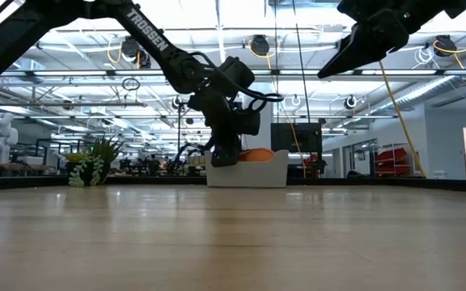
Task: Nest measuring cups in basket
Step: Put the stack of measuring cups into the gray bin
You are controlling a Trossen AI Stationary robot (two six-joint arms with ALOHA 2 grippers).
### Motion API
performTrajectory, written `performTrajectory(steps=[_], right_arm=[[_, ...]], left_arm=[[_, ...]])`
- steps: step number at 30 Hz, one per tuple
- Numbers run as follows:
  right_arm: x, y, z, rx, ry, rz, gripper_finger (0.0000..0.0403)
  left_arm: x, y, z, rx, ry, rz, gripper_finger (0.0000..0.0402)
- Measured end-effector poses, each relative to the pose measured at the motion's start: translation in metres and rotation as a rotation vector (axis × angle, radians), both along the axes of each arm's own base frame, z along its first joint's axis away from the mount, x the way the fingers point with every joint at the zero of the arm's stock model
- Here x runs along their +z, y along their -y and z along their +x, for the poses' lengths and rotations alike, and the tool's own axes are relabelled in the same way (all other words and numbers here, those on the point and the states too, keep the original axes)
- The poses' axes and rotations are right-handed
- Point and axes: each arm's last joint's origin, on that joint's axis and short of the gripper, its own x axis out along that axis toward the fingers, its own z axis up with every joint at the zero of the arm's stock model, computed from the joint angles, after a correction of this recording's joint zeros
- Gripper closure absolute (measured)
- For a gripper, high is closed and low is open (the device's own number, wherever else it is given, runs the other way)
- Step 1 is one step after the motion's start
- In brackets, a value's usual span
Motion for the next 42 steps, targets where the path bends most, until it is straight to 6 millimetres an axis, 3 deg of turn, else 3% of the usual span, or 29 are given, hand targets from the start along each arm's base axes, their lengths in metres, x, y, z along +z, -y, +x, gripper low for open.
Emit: performTrajectory(steps=[6,15,21,26,31,42], right_arm=[[0.000,0.000,0.000,0.006,-0.007,-0.010,0.0170],[0.000,0.000,0.000,0.004,-0.007,-0.008,0.0170],[0.000,0.000,0.000,0.004,-0.009,-0.008,0.0170],[-0.001,0.000,-0.001,0.004,-0.015,-0.008,0.0170],[-0.001,0.000,-0.001,0.004,-0.015,-0.008,0.0170],[-0.001,0.000,-0.001,0.004,-0.016,-0.011,0.0170]], left_arm=[[0.000,0.011,0.004,-0.007,-0.038,0.028,0.0217],[0.001,0.006,0.000,0.029,-0.012,0.003,0.0215],[0.028,0.004,-0.013,0.017,0.093,-0.181,0.0215],[0.047,-0.014,-0.028,-0.008,0.193,-0.294,0.0215],[0.048,-0.026,-0.036,0.034,0.225,-0.327,0.0215],[0.048,-0.021,-0.036,-0.065,0.174,-0.474,0.0201]])
